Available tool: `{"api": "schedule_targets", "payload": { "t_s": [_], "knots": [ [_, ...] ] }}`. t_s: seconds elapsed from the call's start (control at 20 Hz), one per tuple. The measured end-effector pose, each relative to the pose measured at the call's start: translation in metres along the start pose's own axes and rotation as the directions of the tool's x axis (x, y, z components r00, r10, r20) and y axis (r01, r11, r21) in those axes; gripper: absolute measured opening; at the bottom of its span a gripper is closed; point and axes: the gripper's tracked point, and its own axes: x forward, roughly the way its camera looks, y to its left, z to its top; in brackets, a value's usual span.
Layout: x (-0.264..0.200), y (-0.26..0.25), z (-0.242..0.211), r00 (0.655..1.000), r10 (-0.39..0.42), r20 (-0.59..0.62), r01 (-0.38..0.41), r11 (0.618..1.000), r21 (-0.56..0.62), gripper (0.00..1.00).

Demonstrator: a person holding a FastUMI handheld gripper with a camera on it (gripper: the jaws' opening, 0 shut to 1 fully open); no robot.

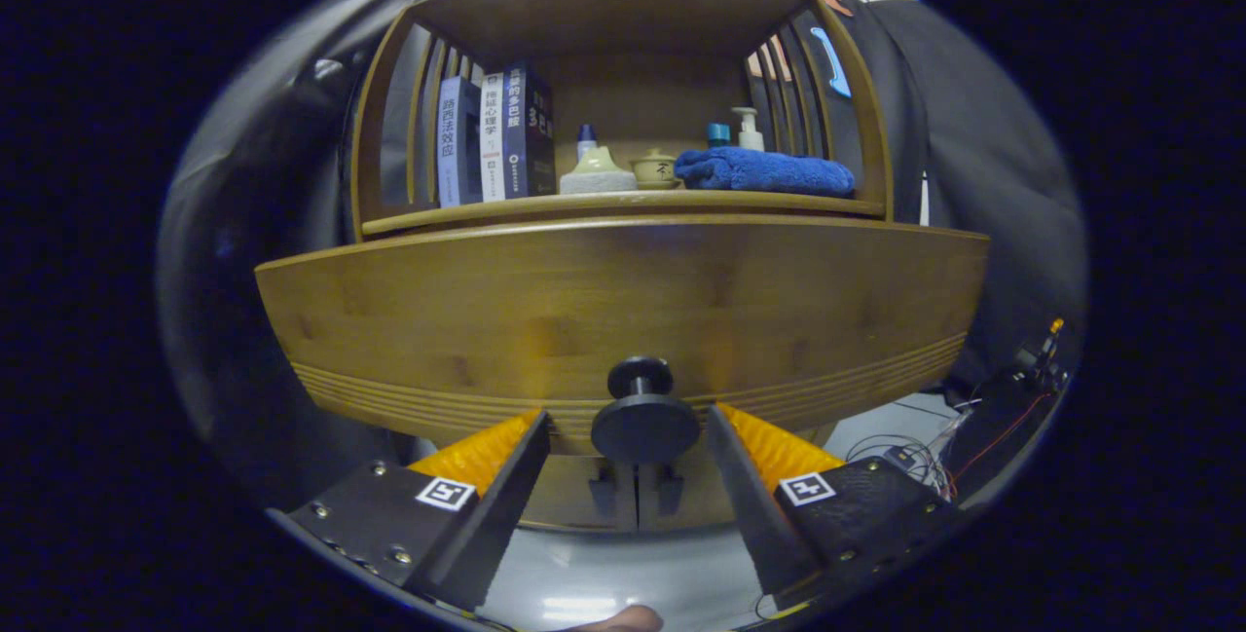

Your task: Pull open the drawer, take out the items inside it, and place them on the countertop above the cabinet.

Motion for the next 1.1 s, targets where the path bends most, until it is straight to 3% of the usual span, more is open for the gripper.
{"api": "schedule_targets", "payload": {
  "t_s": [0.4,1.1],
  "knots": [
    [0.043,0.003,0.012,0.999,0.034,0.026,-0.036,0.996,0.076,0.99],
    [0.098,0.012,0.029,0.999,0.035,0.01,-0.035,0.996,0.08,0.99]
  ]
}}
